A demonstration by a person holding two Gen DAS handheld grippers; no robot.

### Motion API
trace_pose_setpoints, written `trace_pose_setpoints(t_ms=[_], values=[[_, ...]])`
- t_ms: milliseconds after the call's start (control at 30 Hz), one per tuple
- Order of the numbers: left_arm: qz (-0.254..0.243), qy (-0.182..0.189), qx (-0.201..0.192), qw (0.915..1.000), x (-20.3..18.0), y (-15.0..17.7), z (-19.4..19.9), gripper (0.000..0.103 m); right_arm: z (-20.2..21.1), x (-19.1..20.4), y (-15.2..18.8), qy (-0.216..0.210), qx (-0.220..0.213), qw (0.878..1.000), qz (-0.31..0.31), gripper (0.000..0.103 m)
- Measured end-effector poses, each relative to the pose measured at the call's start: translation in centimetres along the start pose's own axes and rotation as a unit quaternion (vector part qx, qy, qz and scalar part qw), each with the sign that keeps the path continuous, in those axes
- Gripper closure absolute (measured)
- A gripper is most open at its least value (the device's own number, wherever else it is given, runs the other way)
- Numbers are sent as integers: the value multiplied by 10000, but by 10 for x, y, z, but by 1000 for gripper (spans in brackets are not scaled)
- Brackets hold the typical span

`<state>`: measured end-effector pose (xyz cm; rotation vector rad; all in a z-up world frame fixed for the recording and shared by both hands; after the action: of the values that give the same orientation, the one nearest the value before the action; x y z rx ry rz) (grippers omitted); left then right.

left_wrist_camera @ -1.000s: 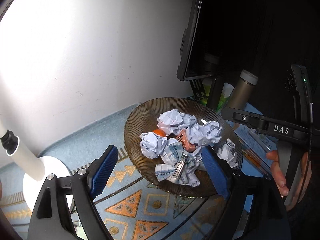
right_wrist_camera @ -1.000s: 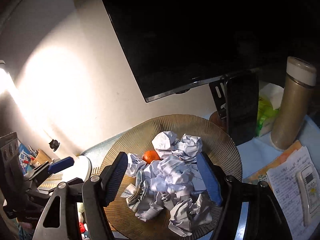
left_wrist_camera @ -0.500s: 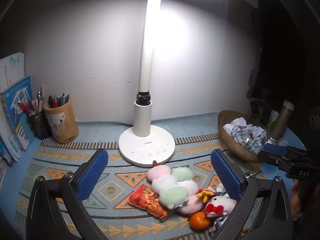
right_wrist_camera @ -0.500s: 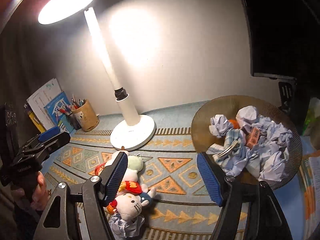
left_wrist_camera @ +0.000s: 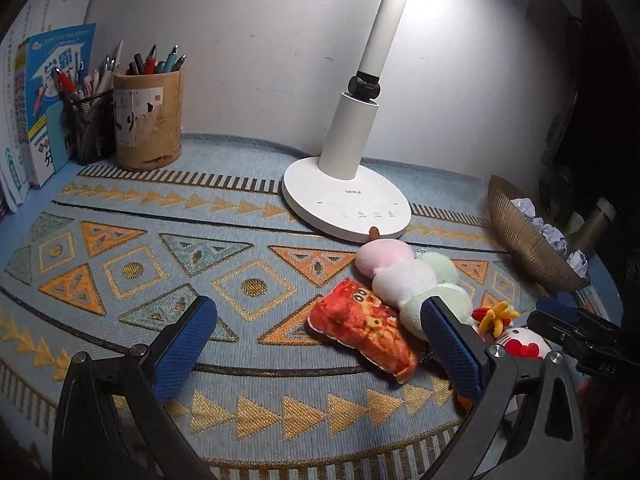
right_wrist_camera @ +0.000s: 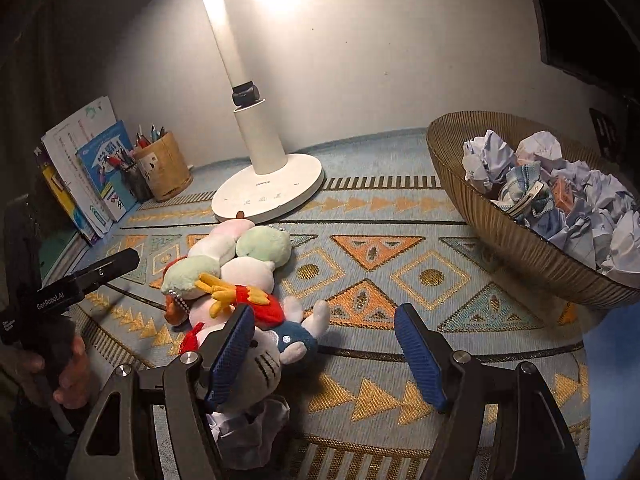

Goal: Organize objects
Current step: 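Move both grippers back over the pastel dango plush toys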

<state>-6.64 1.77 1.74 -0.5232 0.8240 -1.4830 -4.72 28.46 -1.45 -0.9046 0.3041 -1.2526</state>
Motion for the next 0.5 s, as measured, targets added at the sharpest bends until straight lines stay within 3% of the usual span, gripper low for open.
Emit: trace_pose_setpoints(t_ms=[67, 167, 300, 367, 433, 500], values=[[-310, 113, 92, 9994, -11, 5, 0, 2, 1, 0, 1, -30, 12, 10000, -21, 32], [-964, -76, 306, 9948, -33, 15, -6, 2, 4, -1, 0, -43, -53, 9999, -73, 32], [-1796, -500, 720, 9798, -60, 30, -26, 2, 11, 2, -16, -191, -107, 9997, -52, 32], [-2127, -720, 718, 9718, -70, 33, -31, 2, 12, 15, -29, -328, -60, 9994, 76, 32], [-2171, -935, 750, 9688, -71, 33, -34, 2, 8, 30, -42, -302, 99, 9992, 234, 32], [-1868, -1054, 792, 9735, -59, 29, -35, 4, -4, 43, -54, -448, 329, 9981, 275, 32]])
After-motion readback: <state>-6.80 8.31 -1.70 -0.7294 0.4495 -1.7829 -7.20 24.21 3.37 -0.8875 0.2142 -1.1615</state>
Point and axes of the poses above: each gripper's, at about its wrist camera, not at the fingertips, and z roughly against the way its jaws point, x to its left, y to its underside, the point moved 3 cm from there along -z, roughly the way its jaws point, and after that the axes turned 6 degrees about -y, right-handed, at the moved point
